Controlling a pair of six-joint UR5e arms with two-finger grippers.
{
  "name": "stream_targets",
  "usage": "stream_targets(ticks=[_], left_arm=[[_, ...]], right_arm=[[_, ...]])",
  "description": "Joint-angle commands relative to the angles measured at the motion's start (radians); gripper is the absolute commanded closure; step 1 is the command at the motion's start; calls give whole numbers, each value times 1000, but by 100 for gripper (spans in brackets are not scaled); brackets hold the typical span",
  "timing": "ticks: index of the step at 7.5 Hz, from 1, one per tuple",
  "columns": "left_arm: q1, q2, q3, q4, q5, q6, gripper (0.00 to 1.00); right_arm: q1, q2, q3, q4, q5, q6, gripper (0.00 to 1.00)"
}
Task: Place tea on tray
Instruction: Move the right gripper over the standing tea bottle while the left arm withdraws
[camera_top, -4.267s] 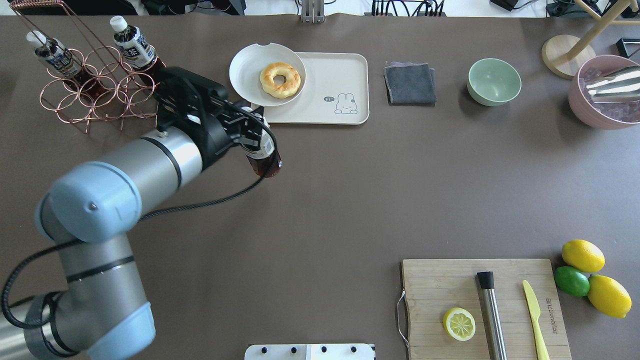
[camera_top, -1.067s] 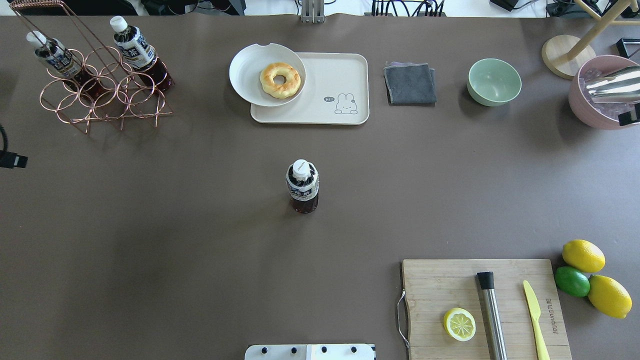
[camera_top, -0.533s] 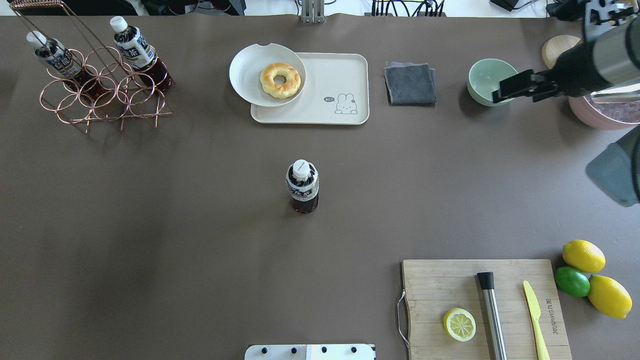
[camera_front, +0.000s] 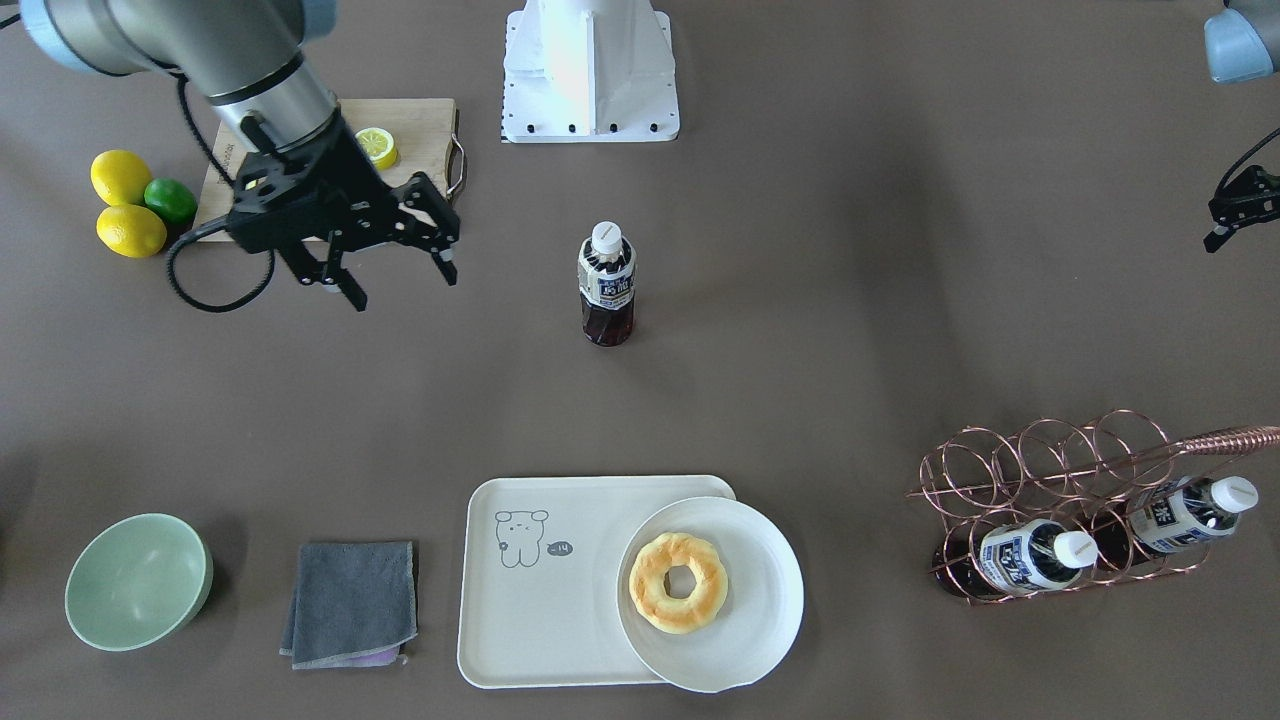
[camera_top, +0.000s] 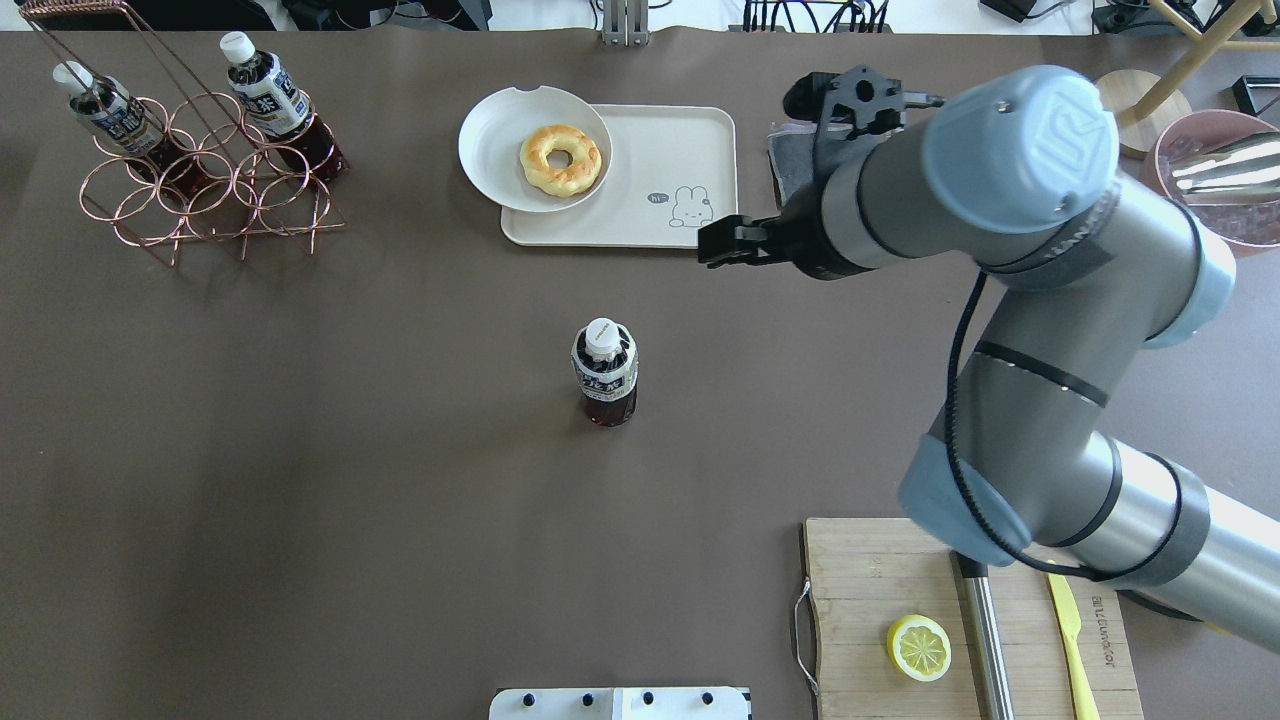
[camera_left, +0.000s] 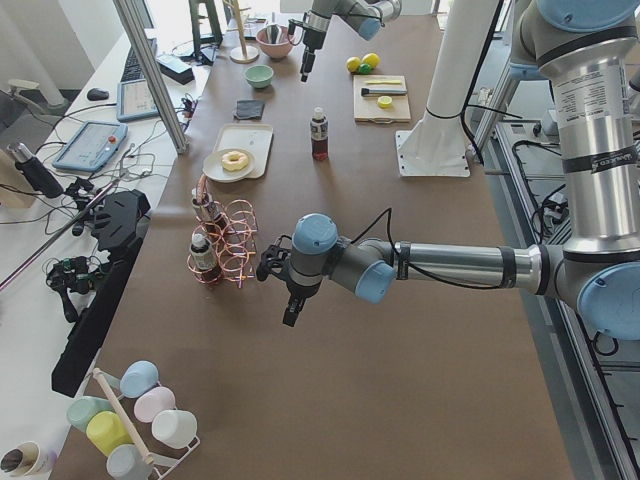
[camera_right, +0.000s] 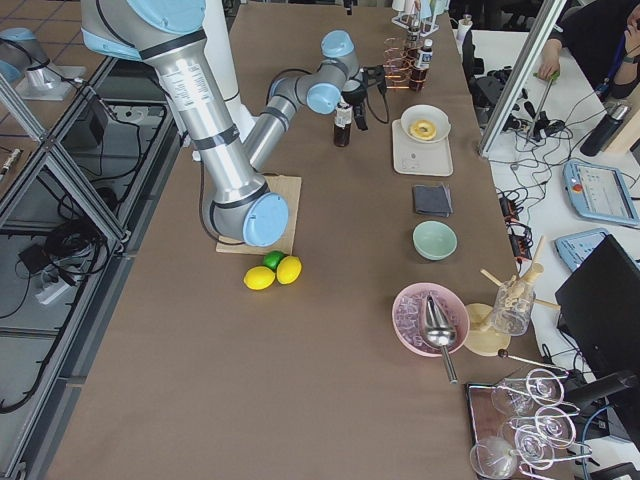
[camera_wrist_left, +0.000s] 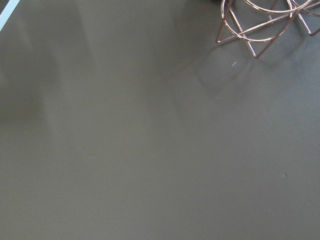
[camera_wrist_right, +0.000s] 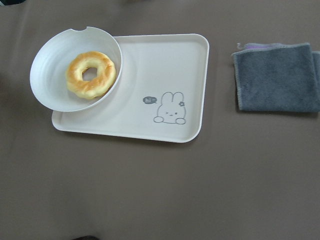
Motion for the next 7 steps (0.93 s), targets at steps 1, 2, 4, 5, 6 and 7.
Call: stream_targets(ticks=[1, 2, 4, 5, 6, 7], left_arm=[[0, 2, 3, 0, 0, 1, 0], [0, 2, 6, 0, 0, -1, 0], [0, 2, 12, 0, 0, 1, 0], [0, 2, 12, 0, 0, 1, 0], [0, 2, 12, 0, 0, 1, 0], [0, 4, 12, 0, 0, 1, 0]], right_arm=[[-176, 208, 5, -287, -186, 114, 0], [-212, 211, -6, -292, -228, 148, 0], [-232, 300, -67, -379, -256, 177, 0], [-246, 326, -90, -396, -274, 182, 1], [-253, 329, -98, -396, -276, 185, 1], [-255, 337, -111, -396, -279, 190, 2]])
